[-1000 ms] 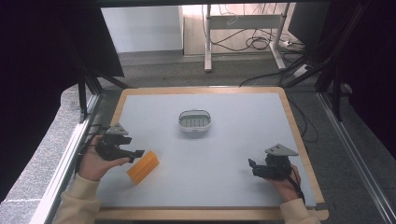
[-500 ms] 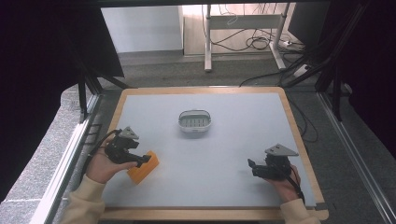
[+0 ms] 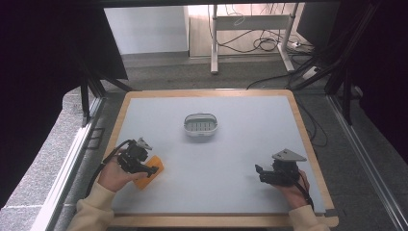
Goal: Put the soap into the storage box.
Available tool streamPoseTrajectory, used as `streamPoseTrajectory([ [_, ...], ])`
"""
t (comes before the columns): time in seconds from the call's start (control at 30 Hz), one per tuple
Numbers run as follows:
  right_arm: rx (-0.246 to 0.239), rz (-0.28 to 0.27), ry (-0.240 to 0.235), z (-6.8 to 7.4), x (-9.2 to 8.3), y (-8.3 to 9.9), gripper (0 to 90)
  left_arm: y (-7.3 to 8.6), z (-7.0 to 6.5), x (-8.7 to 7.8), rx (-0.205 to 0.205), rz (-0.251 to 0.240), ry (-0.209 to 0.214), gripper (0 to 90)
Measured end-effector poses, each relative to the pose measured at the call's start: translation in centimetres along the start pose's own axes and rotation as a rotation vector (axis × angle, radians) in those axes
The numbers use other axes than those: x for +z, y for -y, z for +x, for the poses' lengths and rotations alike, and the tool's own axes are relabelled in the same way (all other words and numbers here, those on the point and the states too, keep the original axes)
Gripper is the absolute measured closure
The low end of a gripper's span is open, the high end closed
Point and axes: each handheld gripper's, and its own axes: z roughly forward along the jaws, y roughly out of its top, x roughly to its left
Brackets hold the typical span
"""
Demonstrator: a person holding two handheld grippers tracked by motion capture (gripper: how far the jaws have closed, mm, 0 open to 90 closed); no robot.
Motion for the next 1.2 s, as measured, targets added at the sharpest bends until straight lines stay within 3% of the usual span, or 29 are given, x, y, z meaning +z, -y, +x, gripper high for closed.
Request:
streamPoseTrajectory([
  [0.43,0.001,0.008,0.007,0.0,0.1,0.0,16.1,0.3,0.2,1.6,-0.055,0.064,0.002,46.7],
  [0.6,0.001,0.015,0.012,-0.1,0.1,0.0,16.1,0.3,0.1,2.0,-0.059,0.082,0.018,56.2],
  [0.7,0.001,0.018,0.013,-0.1,0.0,0.0,16.3,0.2,0.1,2.0,-0.071,0.076,0.026,61.1],
  [0.97,0.002,0.014,0.017,-0.2,0.0,0.0,16.3,0.2,0.2,1.9,-0.065,0.073,0.026,61.9],
  [1.2,0.001,0.014,0.02,-0.1,0.0,0.0,16.3,0.2,0.5,0.5,-0.07,0.004,0.011,61.9],
])
